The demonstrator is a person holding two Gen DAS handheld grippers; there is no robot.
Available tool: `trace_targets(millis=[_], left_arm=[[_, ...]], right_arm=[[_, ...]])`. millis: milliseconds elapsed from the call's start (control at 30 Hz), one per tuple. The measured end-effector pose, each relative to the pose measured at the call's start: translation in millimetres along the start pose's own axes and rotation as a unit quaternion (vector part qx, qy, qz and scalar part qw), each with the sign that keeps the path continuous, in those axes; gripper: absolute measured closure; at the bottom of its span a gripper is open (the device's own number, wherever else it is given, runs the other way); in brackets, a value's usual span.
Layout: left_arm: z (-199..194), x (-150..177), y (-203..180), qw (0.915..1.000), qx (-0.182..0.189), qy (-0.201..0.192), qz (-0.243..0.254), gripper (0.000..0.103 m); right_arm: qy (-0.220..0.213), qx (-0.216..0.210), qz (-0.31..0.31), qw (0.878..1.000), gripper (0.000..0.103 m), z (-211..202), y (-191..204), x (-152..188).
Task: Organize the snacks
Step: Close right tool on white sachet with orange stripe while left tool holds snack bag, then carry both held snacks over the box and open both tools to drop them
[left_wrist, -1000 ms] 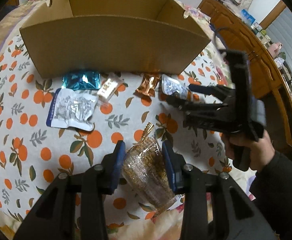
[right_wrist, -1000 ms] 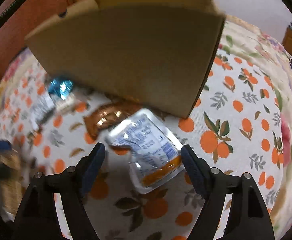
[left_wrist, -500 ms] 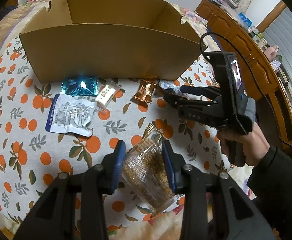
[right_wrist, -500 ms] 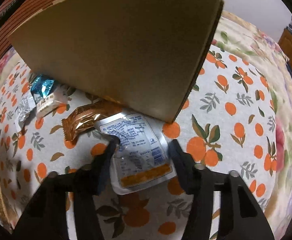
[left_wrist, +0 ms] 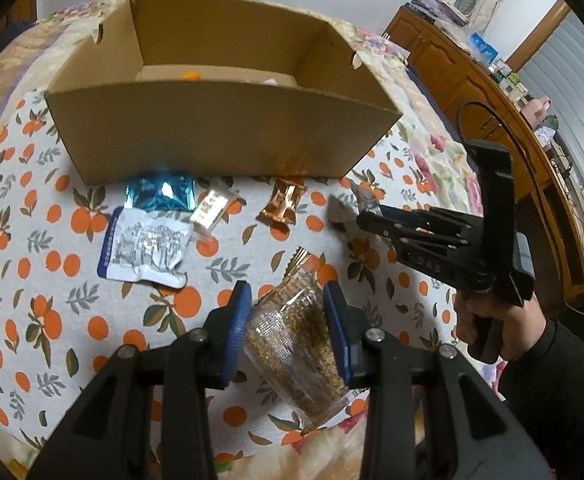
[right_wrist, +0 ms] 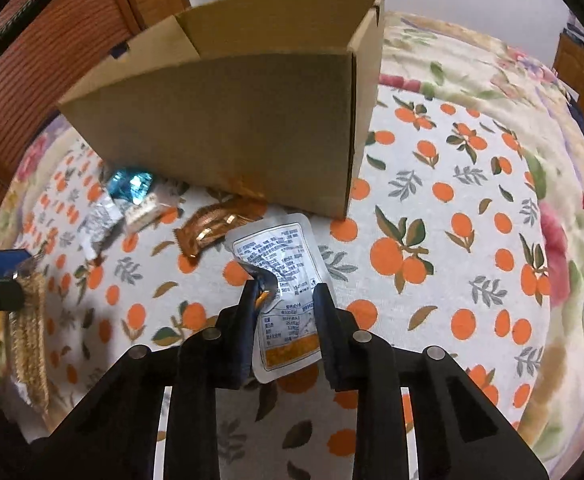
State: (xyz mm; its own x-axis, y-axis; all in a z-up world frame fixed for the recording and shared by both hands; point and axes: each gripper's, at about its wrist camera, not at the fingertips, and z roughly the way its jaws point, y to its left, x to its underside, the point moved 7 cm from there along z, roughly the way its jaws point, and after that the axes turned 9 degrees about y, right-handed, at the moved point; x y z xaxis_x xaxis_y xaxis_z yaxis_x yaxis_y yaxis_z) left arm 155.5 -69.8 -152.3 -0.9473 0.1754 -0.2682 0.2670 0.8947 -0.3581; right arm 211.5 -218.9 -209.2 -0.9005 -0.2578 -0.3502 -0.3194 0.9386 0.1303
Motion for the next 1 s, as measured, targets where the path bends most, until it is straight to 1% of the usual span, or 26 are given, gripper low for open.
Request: trace_targets(millis=[167, 267, 433, 567, 667, 800, 1000], left_arm=[[-18, -12, -5, 0.9998, 0.003, -0.018, 0.005, 0.068], [-39, -30, -8, 0.9991, 0.002, -0.04, 0.011, 0.068], [-76, -81, -2, 0.9961, -0.025, -0.08, 0.028, 0.068], [-94, -125, 11, 0.9929, -0.054, -0.1, 0.036, 0.068], [-96, -150, 24, 0.9911, -0.069, -0.107, 0.037, 0.068], [-81, -171, 40, 0.9905, -0.081, -0.105, 0.034, 0.068], [-47, -185, 56, 0.9913, -0.091, -0.089, 0.033, 0.066]], right_arm=[[-0.023, -0.013, -0.003, 1.0, 0.077, -21, 12, -3], [-0.05, -0.03, -0.008, 0.998, 0.077, -47, 20, -12], [-0.097, -0.044, -0.02, 0.994, 0.077, -86, 35, -50], [-0.119, -0.043, -0.028, 0.992, 0.077, -96, 41, -86], [-0.126, -0.047, -0.022, 0.991, 0.077, -92, 41, -109], [-0.129, -0.048, -0.015, 0.99, 0.077, -78, 41, -133], [-0.111, -0.039, -0.009, 0.993, 0.075, -48, 38, -143]])
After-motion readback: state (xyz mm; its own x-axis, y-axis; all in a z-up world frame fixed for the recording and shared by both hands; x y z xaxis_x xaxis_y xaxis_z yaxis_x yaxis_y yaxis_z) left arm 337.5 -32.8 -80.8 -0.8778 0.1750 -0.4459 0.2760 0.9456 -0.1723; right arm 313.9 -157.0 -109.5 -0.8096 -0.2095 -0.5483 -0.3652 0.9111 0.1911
